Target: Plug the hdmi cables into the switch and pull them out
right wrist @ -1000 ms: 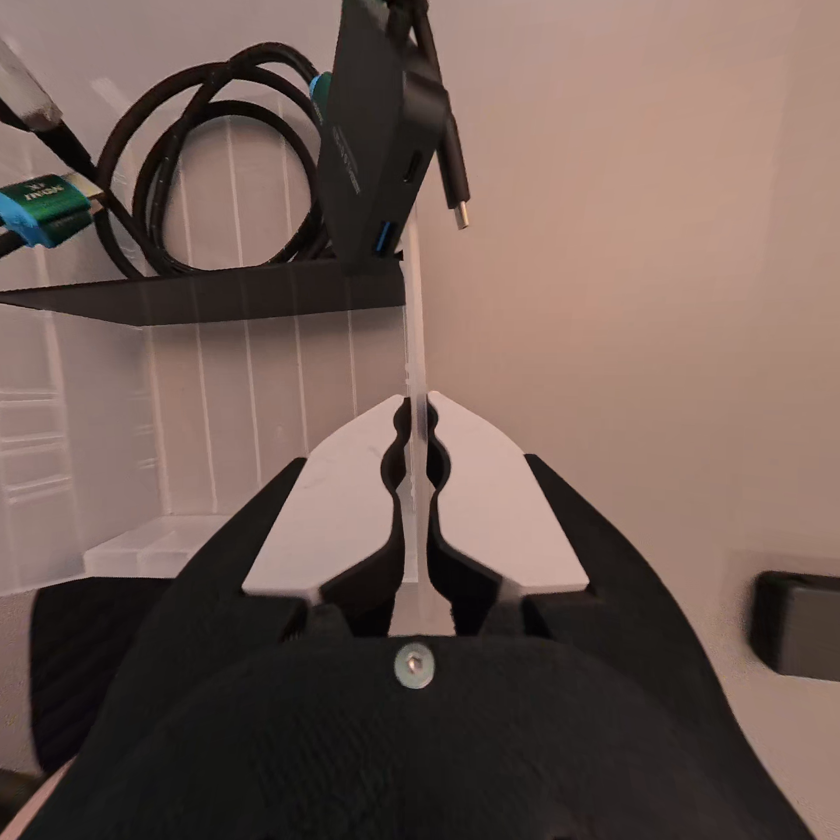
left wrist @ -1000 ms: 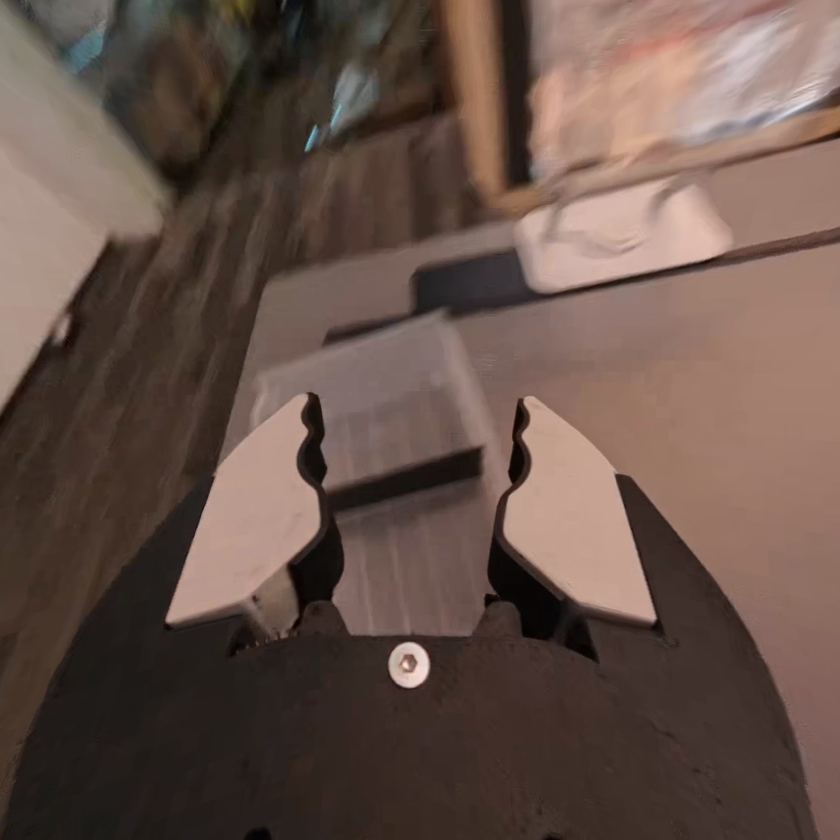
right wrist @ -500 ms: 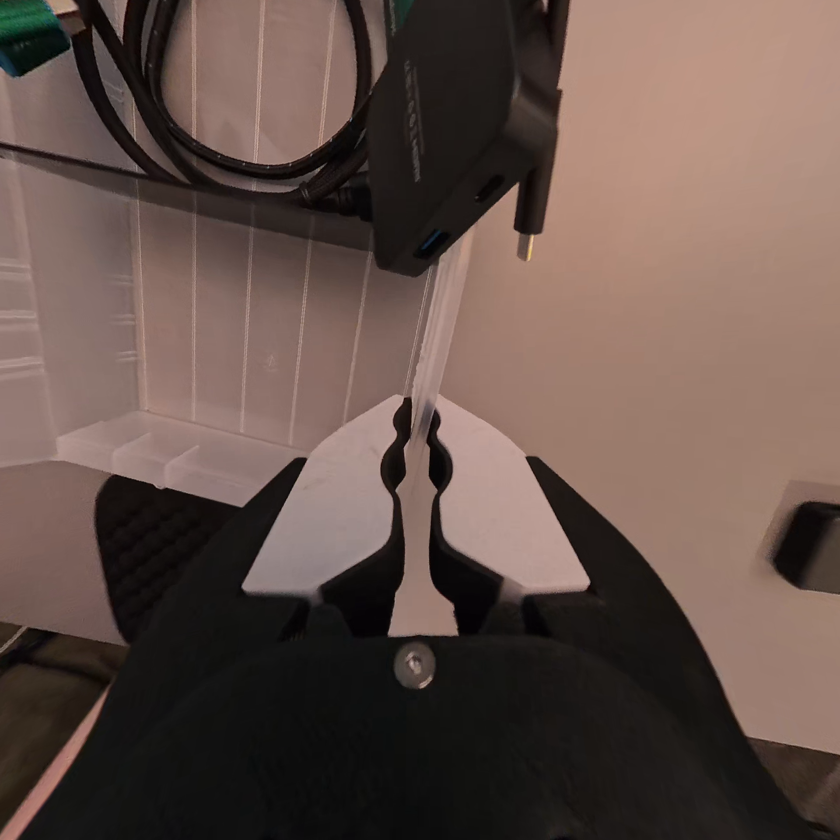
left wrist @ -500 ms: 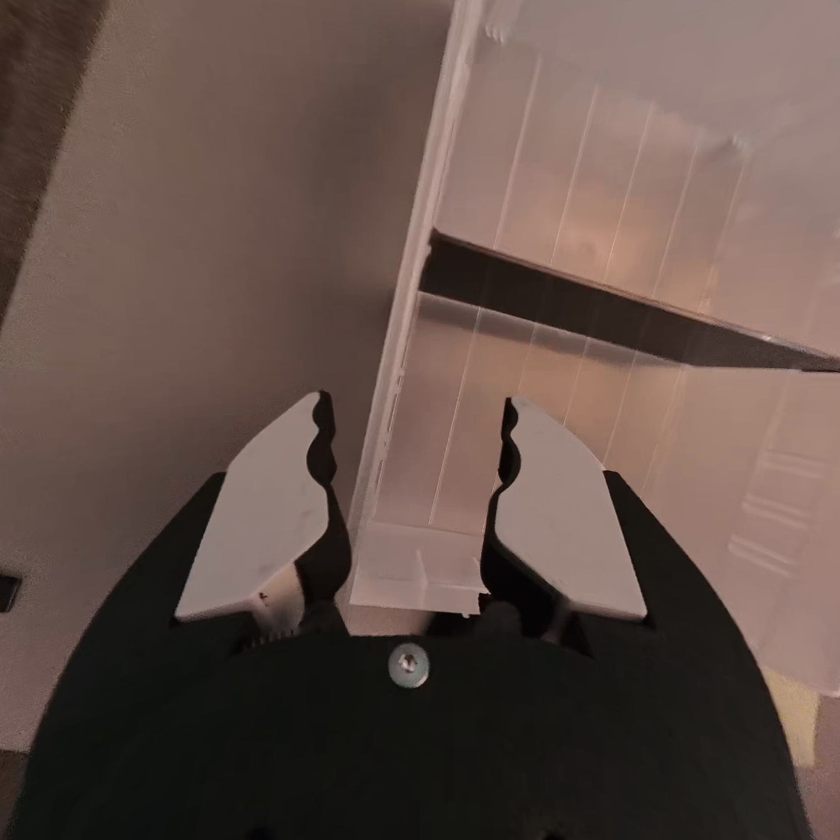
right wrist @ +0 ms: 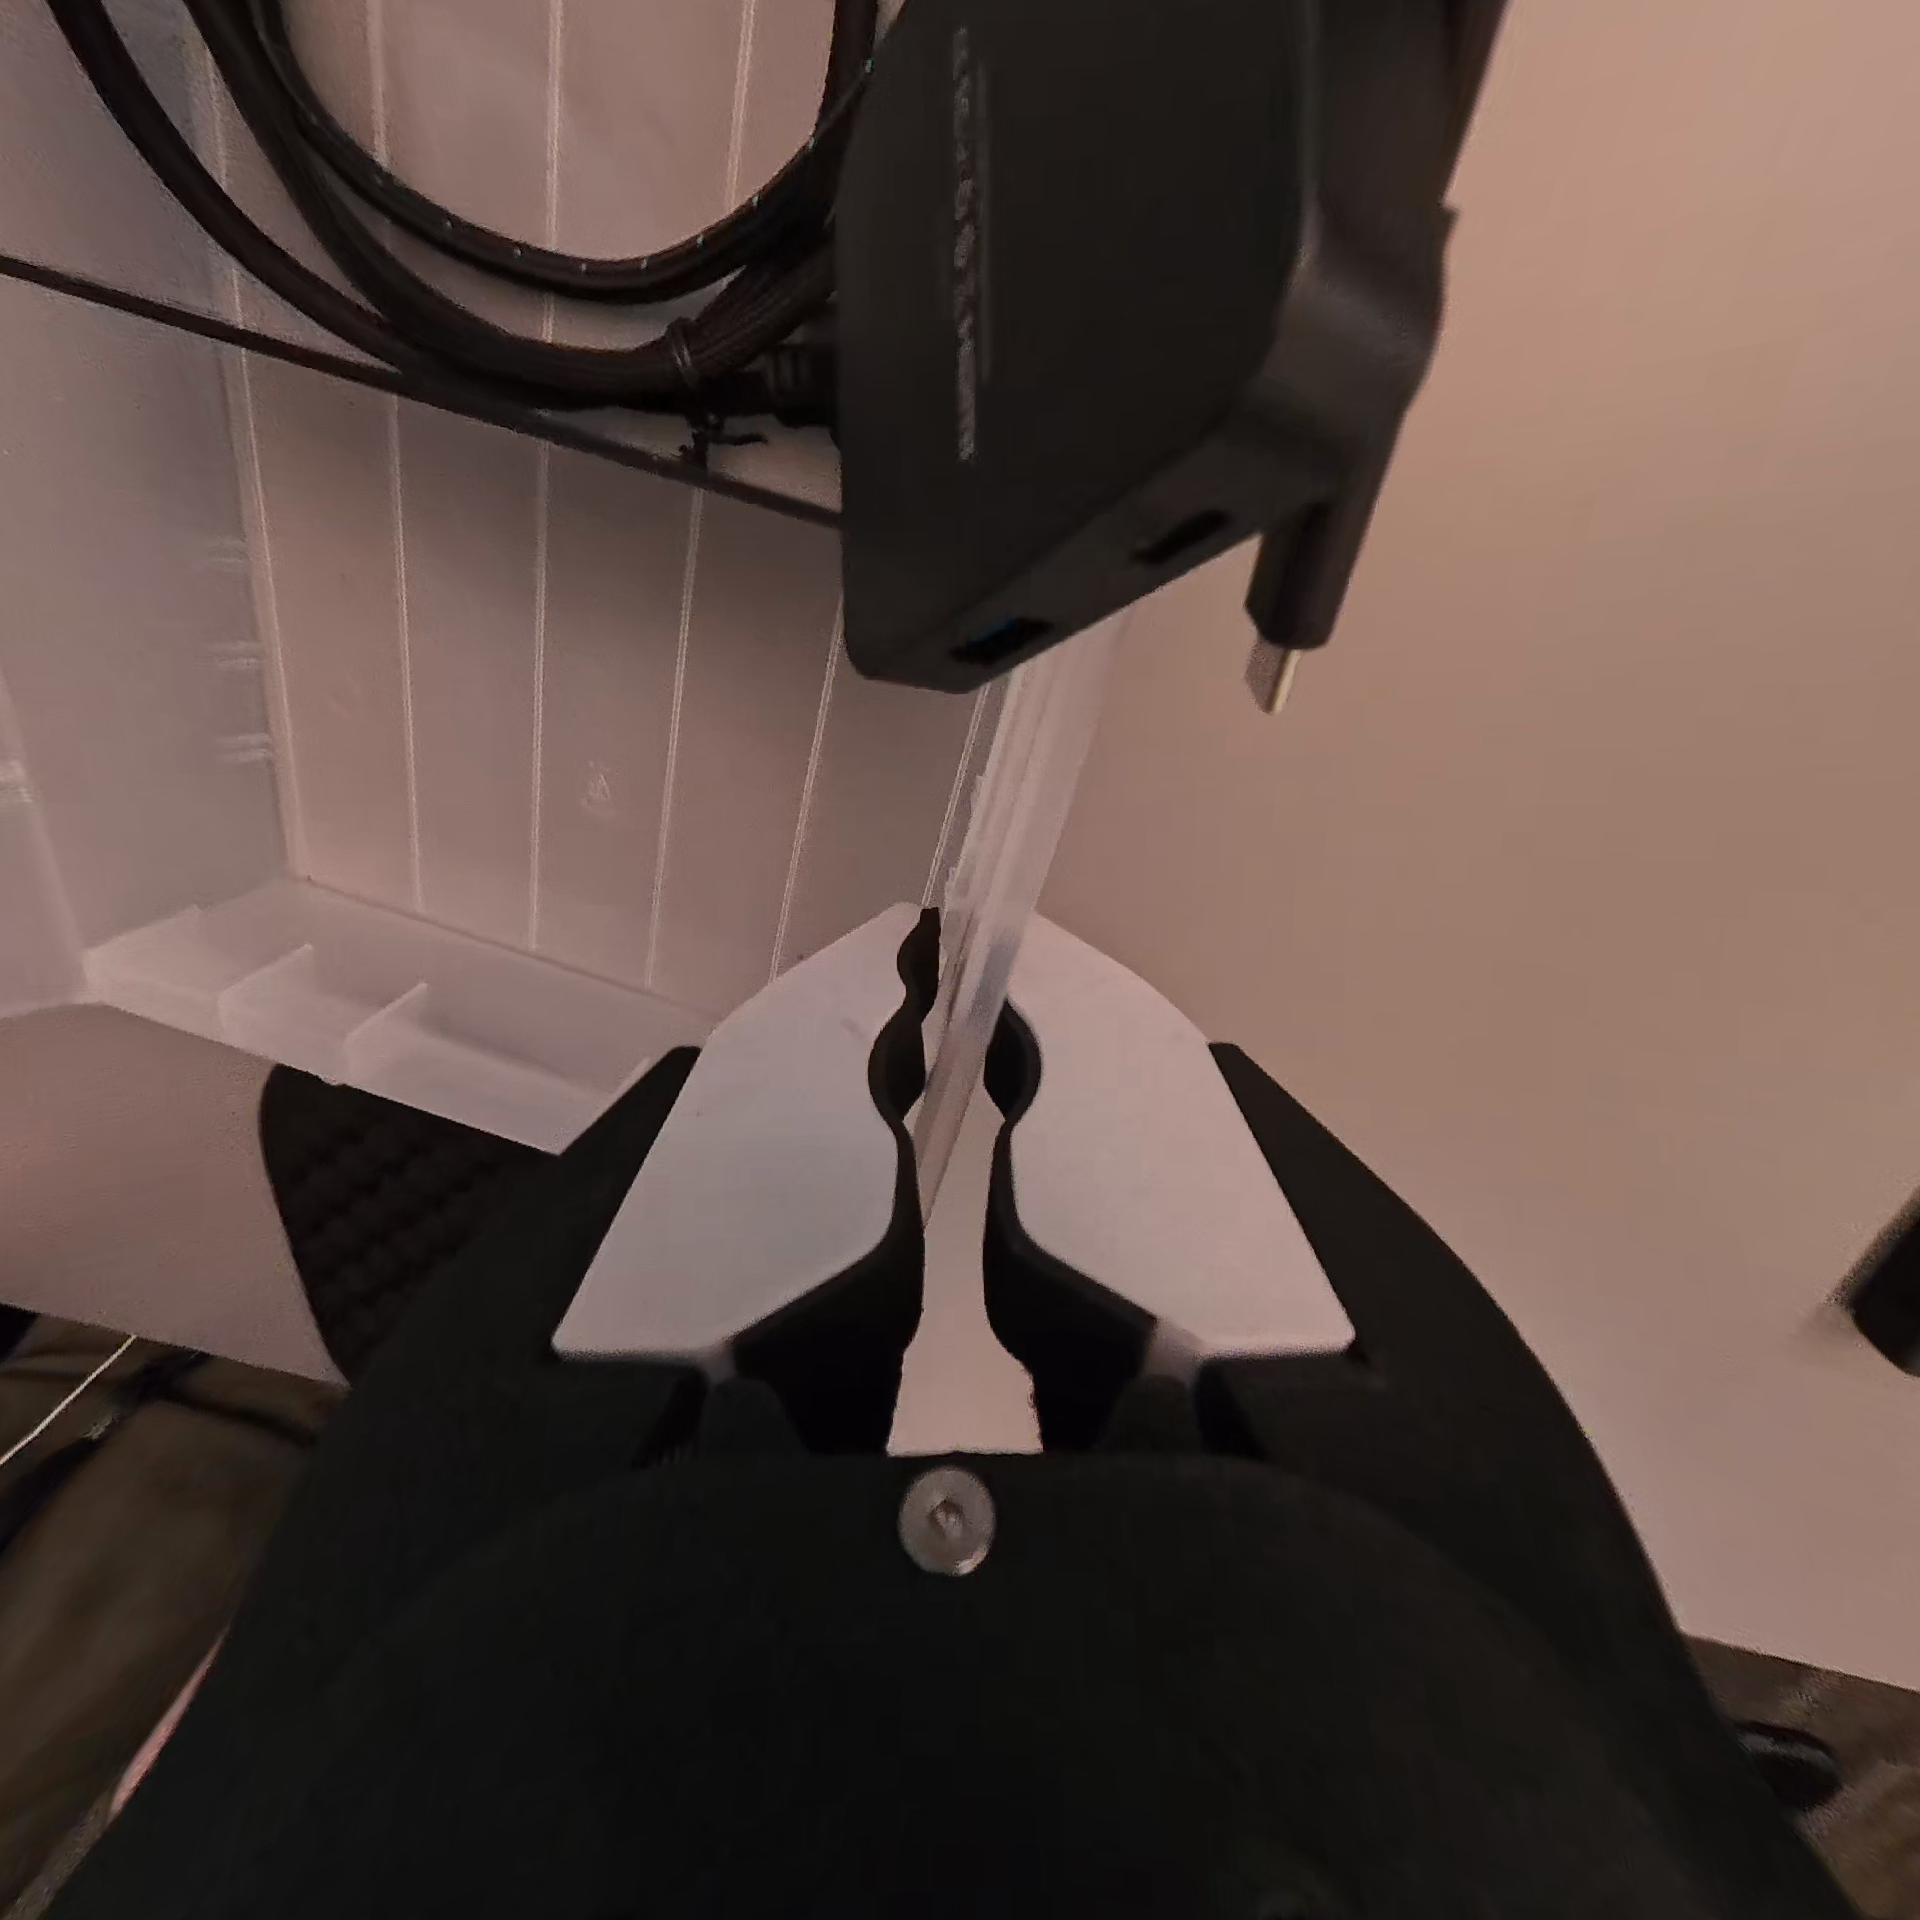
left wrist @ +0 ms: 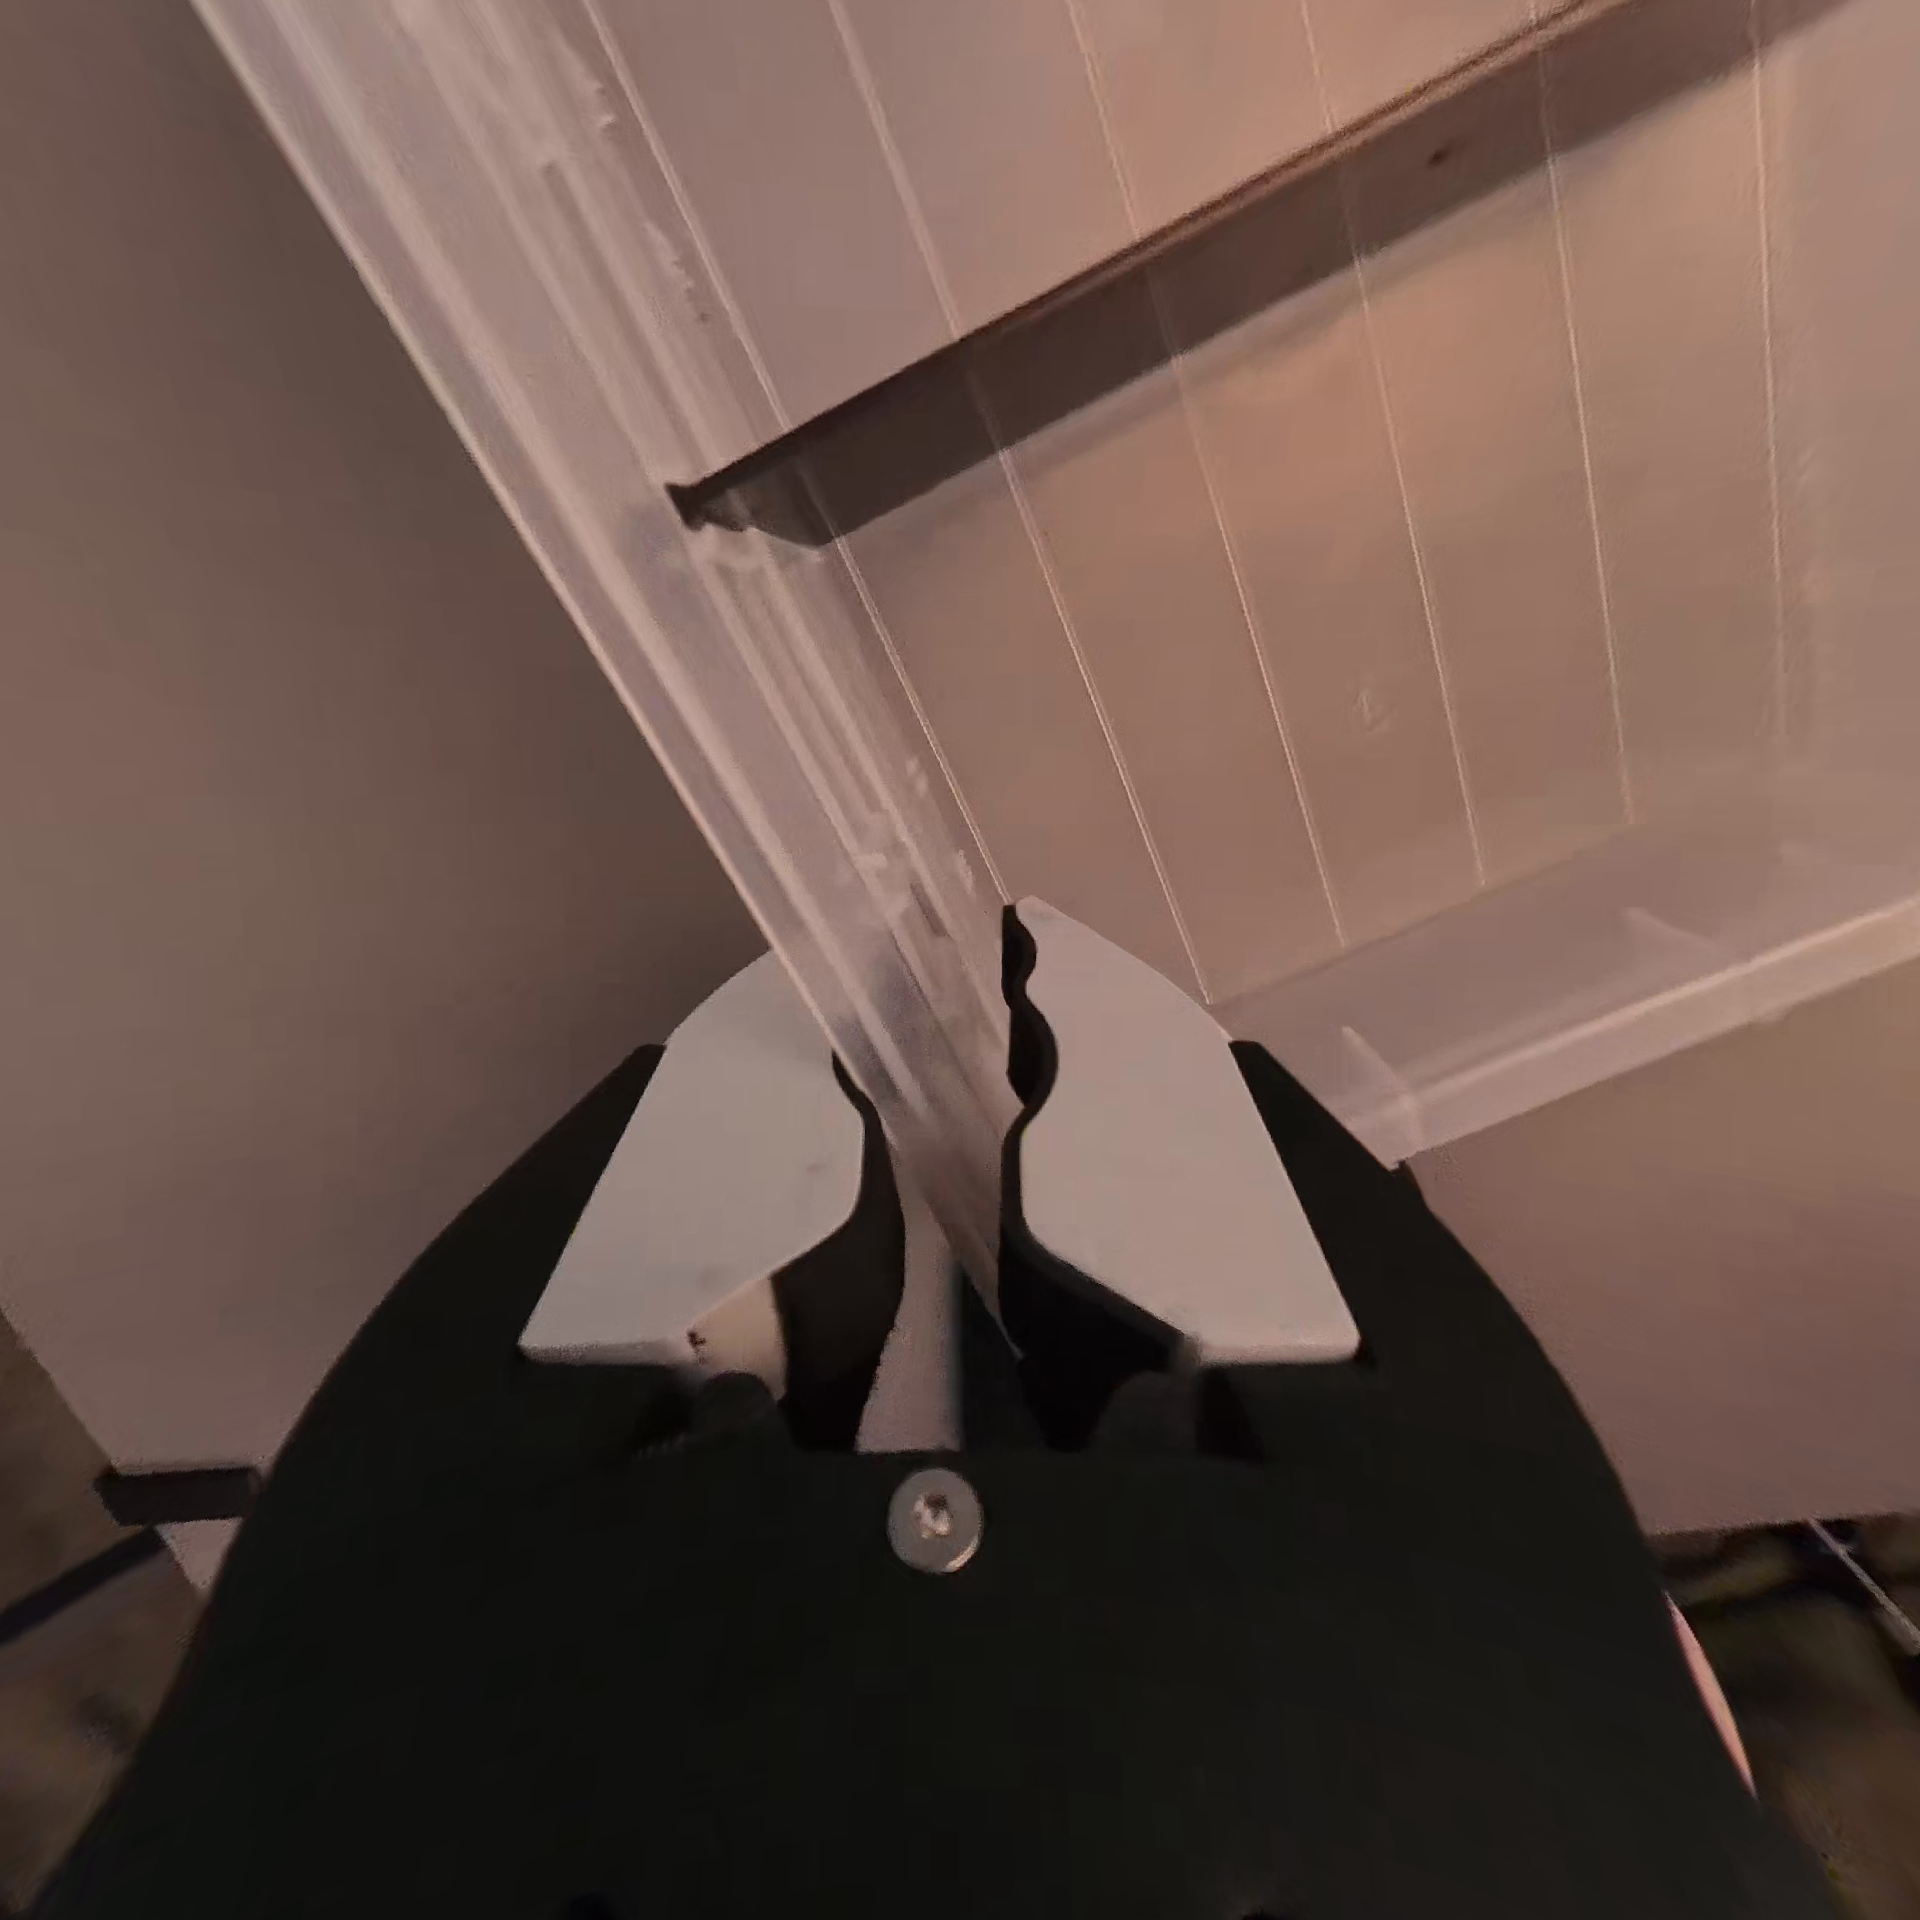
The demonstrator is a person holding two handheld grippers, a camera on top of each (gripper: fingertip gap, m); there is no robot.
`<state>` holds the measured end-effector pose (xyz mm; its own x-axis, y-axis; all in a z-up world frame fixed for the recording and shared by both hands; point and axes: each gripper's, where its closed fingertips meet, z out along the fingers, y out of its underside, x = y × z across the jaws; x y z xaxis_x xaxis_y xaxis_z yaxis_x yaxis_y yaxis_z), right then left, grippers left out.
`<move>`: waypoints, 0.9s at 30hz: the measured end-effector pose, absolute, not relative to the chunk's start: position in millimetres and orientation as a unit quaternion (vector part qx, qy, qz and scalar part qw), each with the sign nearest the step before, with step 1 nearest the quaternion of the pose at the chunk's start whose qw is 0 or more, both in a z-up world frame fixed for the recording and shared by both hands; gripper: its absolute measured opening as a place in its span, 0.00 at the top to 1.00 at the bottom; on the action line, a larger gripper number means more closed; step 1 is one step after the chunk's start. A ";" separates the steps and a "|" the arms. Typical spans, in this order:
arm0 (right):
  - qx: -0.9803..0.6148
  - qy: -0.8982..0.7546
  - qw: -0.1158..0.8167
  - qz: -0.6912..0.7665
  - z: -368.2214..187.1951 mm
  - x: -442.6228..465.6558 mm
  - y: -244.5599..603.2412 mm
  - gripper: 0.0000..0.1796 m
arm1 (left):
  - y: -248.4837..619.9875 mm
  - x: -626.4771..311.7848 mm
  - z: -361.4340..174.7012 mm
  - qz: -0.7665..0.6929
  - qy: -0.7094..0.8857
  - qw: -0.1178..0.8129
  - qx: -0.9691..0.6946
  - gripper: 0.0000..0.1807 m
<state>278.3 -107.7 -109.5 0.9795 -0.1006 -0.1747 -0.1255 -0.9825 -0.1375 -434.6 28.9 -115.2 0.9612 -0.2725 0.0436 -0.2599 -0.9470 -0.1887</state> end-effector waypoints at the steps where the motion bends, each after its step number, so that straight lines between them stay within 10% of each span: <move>1: -0.993 0.054 0.065 0.081 -109.4 275.3 -107.5 0.96 | 29.1 -425.5 -115.2 -0.038 0.154 0.086 -0.984 0.92; 27: -0.994 -0.037 0.078 0.062 -68.6 185.5 -71.8 0.82 | 10.6 -316.8 -99.0 -0.047 0.315 0.020 -0.948 0.81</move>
